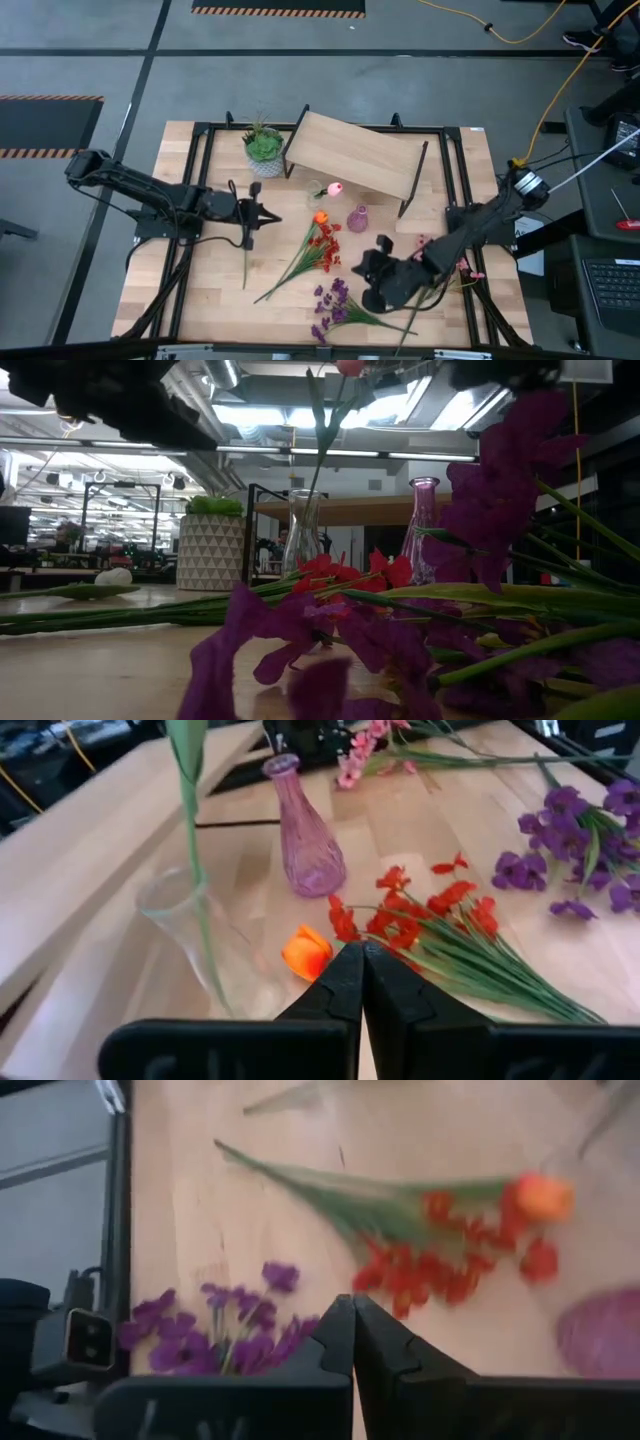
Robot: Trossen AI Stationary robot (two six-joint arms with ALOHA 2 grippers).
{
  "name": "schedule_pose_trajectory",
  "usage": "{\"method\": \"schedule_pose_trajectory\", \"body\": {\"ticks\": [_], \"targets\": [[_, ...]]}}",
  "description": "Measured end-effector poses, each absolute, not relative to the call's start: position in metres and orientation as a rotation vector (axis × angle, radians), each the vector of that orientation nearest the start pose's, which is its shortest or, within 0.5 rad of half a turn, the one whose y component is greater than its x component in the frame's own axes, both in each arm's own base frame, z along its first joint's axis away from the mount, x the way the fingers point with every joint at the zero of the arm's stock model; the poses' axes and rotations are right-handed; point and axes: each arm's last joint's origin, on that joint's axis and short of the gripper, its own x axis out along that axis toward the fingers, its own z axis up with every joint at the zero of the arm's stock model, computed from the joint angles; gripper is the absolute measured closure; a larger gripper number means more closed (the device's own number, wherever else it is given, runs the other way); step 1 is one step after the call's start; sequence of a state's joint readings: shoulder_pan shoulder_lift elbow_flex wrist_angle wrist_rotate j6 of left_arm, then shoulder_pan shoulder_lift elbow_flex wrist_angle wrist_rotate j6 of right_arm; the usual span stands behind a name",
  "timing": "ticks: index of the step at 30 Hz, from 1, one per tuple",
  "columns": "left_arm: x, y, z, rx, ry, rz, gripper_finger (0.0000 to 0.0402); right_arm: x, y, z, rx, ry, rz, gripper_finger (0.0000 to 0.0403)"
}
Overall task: Pick and place flowers into a vace then onto a shelf
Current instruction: Put the pink flowers into the transparent vase
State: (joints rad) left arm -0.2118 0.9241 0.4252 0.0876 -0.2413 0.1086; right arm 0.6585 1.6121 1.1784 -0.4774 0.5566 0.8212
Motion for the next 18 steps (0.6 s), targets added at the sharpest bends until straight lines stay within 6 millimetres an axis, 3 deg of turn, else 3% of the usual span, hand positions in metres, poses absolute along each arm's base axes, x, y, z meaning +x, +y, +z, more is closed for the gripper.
{"method": "schedule_pose_trajectory", "body": {"ticks": [9,18], "targets": [[0.188,-0.040,0.210,0.168,0.418,-0.018,0.0396,0.260,0.215,0.243,0.483,0.859,-0.436,0.0402],[0.188,-0.040,0.210,0.169,0.417,-0.021,0.0396,0.234,0.213,0.242,0.760,1.004,-0.759,0.0402]]}}
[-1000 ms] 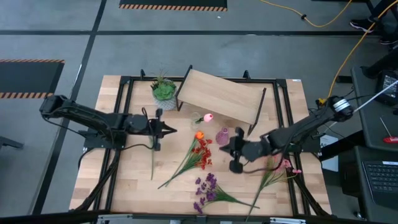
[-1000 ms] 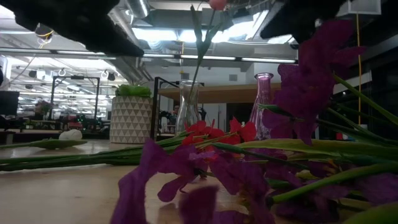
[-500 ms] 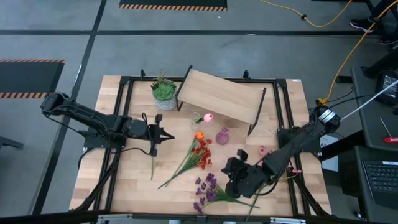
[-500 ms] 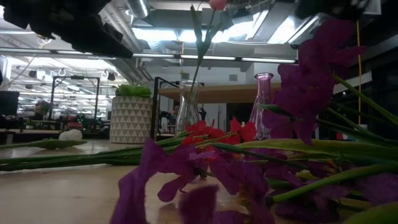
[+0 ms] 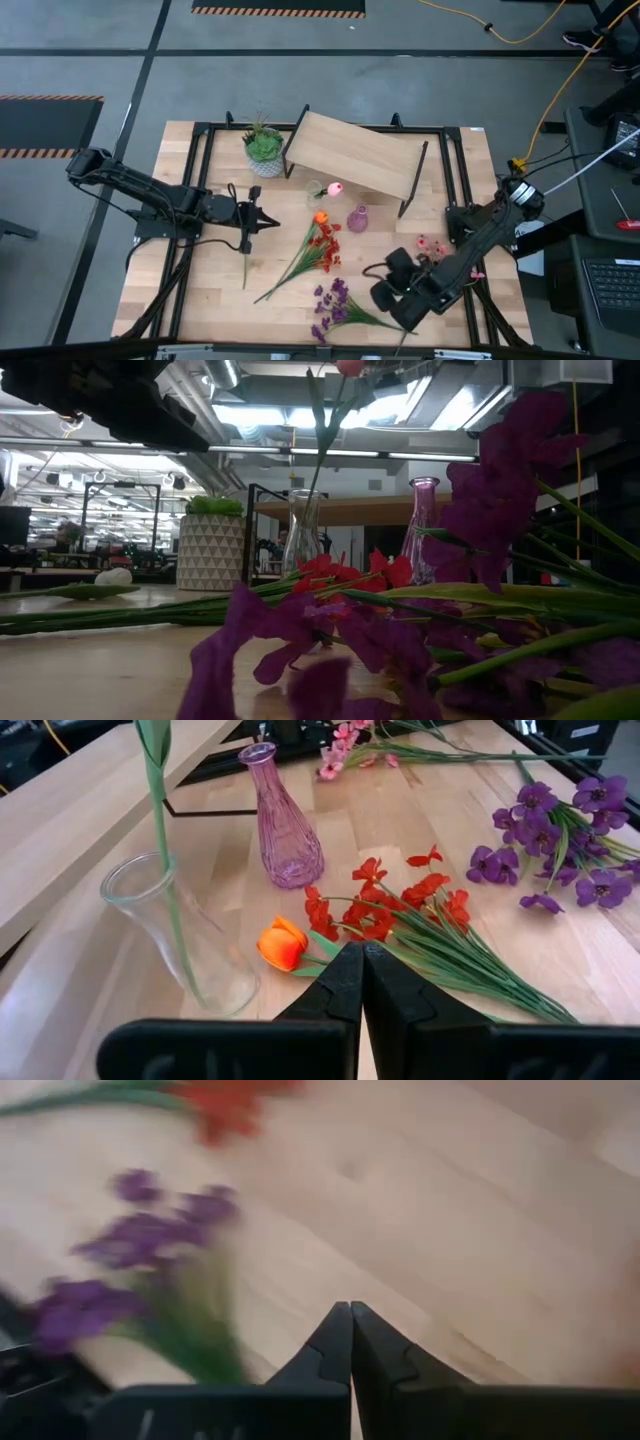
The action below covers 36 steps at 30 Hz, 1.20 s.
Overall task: Pick and place flowers into a vace then onto a shelf
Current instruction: Put the pink flowers into the transparent vase
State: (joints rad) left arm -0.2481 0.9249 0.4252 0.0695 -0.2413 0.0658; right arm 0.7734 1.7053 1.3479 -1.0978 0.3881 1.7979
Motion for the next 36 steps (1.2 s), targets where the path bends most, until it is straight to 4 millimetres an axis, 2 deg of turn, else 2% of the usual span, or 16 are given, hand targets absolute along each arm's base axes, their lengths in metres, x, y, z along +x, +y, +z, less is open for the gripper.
{"method": "schedule_pose_trajectory", "body": {"ticks": [5,11,16,31,36], "targets": [[0.188,-0.040,0.210,0.180,0.418,-0.022,0.0396,0.222,0.215,0.240,0.876,1.073,-0.909,0.0398],[0.188,-0.040,0.209,0.180,0.419,-0.022,0.0396,0.216,0.229,0.240,1.043,1.052,-0.929,0.0381],[0.188,-0.040,0.209,0.199,0.419,-0.026,0.0396,0.207,0.239,0.240,1.108,1.036,-0.941,0.0367],[0.187,-0.040,0.208,0.197,0.431,-0.026,0.0396,0.195,0.250,0.233,1.129,1.094,-0.965,0.0246],[0.187,-0.040,0.208,0.180,0.439,-0.022,0.0396,0.188,0.253,0.220,1.150,1.136,-0.990,0.0230]]}}
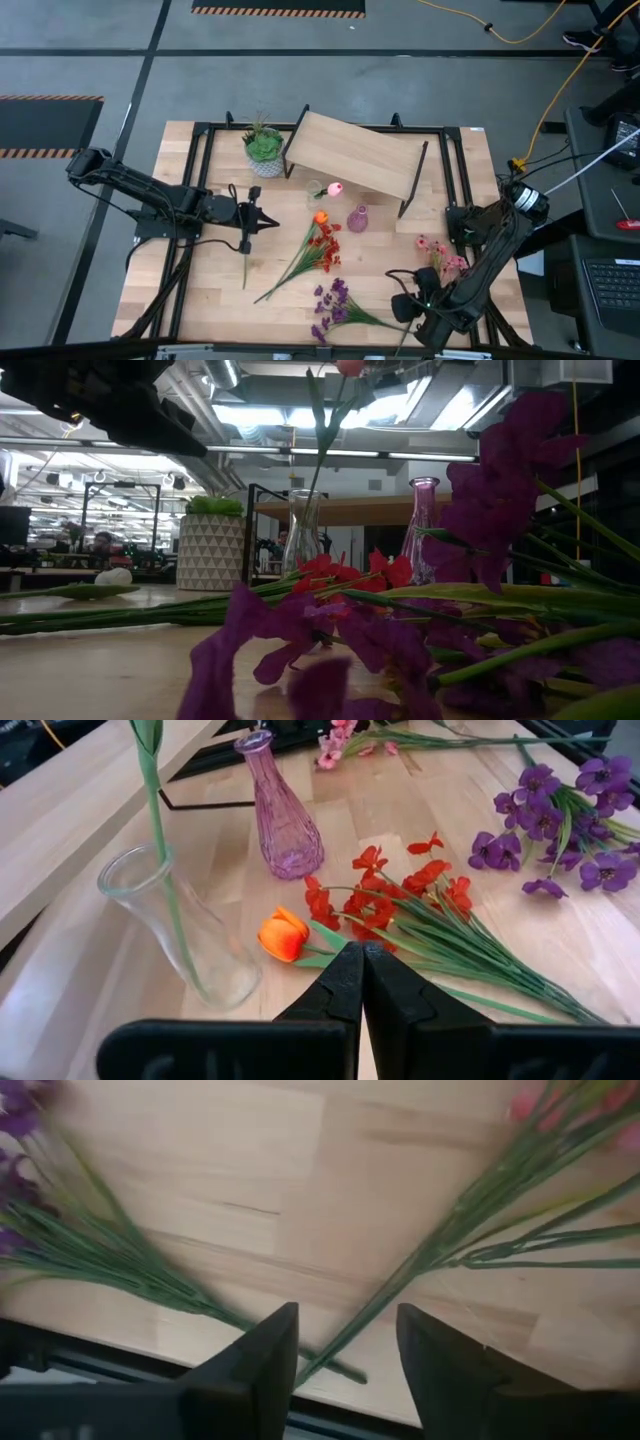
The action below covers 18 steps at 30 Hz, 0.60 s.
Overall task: Pick and place flowers into a vace then onto a shelf
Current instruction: Put the pink flowers into the transparent vase
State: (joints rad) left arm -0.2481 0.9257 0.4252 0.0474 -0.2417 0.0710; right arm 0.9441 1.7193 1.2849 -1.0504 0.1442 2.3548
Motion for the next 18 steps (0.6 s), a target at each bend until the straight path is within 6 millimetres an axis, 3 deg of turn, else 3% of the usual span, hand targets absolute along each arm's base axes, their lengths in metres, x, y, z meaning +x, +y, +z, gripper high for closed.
{"method": "schedule_pose_trajectory", "body": {"ticks": [12,18], "targets": [[0.187,-0.040,0.208,0.171,0.440,-0.020,0.0396,0.181,0.250,0.207,1.158,1.230,-1.065,0.0234],[0.187,-0.040,0.208,0.172,0.440,-0.020,0.0396,0.183,0.255,0.188,1.133,1.265,-1.097,0.0234]]}}
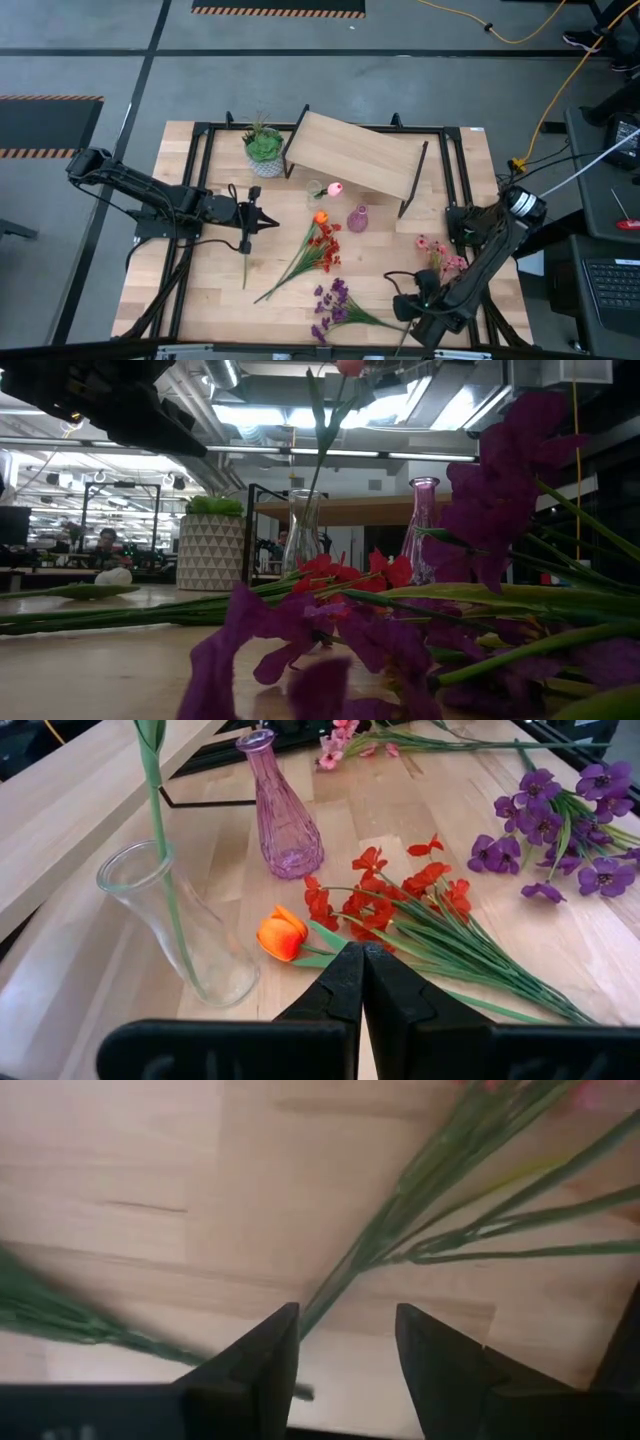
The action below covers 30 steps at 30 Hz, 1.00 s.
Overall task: Pick and place flowers into a vace then onto a shelf
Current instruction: Put the pink flowers into the transparent vase
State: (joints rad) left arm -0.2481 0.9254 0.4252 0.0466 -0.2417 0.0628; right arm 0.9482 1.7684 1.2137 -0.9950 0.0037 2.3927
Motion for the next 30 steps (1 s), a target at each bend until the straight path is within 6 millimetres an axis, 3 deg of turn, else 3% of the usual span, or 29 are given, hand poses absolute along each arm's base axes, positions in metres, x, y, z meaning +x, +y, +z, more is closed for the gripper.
{"method": "schedule_pose_trajectory", "body": {"ticks": [12,24,30], "targets": [[0.187,-0.040,0.207,0.148,0.441,-0.015,0.0396,0.188,0.263,0.158,1.072,1.283,-1.166,0.0234],[0.187,-0.040,0.207,0.148,0.440,-0.015,0.0396,0.199,0.258,0.133,0.998,1.269,-1.268,0.0236],[0.187,-0.040,0.208,0.148,0.440,-0.015,0.0396,0.201,0.257,0.132,1.004,1.261,-1.264,0.0285]]}}
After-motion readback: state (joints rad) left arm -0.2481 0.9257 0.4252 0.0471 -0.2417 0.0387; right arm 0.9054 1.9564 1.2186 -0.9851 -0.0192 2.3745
